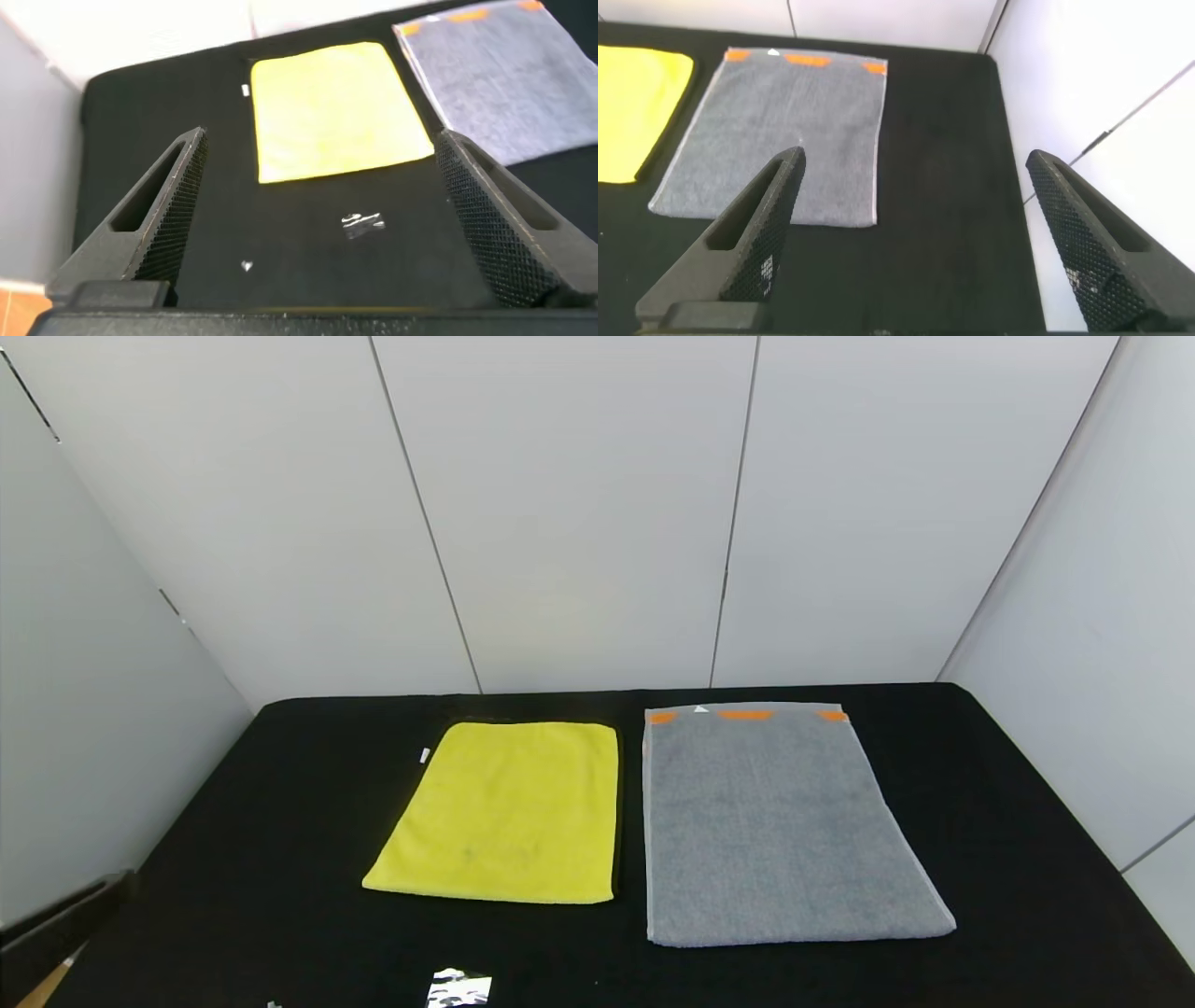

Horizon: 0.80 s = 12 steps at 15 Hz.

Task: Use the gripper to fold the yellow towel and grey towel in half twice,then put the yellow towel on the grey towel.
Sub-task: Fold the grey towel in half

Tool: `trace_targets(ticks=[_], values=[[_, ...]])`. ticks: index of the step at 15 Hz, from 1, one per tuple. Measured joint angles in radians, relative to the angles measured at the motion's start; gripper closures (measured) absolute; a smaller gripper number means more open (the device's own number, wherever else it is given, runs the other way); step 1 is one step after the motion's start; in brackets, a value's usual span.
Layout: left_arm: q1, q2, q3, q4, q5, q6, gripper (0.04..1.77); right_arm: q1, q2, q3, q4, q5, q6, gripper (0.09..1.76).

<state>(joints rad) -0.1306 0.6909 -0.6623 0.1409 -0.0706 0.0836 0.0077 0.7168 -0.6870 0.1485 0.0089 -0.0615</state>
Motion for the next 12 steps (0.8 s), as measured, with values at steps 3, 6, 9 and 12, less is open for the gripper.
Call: trace_targets(ticks=[3, 6, 9, 12], values=[[-0.1, 0.175, -0.097, 0.003, 0.001, 0.021, 0.09, -0.004, 0.157, -0.11, 0.066, -0.003, -0.001, 0.14], [-0.221, 0.343, -0.181, 0.003, 0.009, 0.03, 0.09, -0.006, 0.295, -0.217, 0.14, -0.005, -0.001, 0.14], [-0.317, 0.496, -0.252, 0.003, 0.011, 0.031, 0.09, -0.009, 0.405, -0.261, 0.16, -0.005, -0.003, 0.14], [-0.391, 0.637, -0.32, 0.004, 0.011, 0.031, 0.09, -0.015, 0.489, -0.272, 0.162, -0.001, -0.015, 0.14]])
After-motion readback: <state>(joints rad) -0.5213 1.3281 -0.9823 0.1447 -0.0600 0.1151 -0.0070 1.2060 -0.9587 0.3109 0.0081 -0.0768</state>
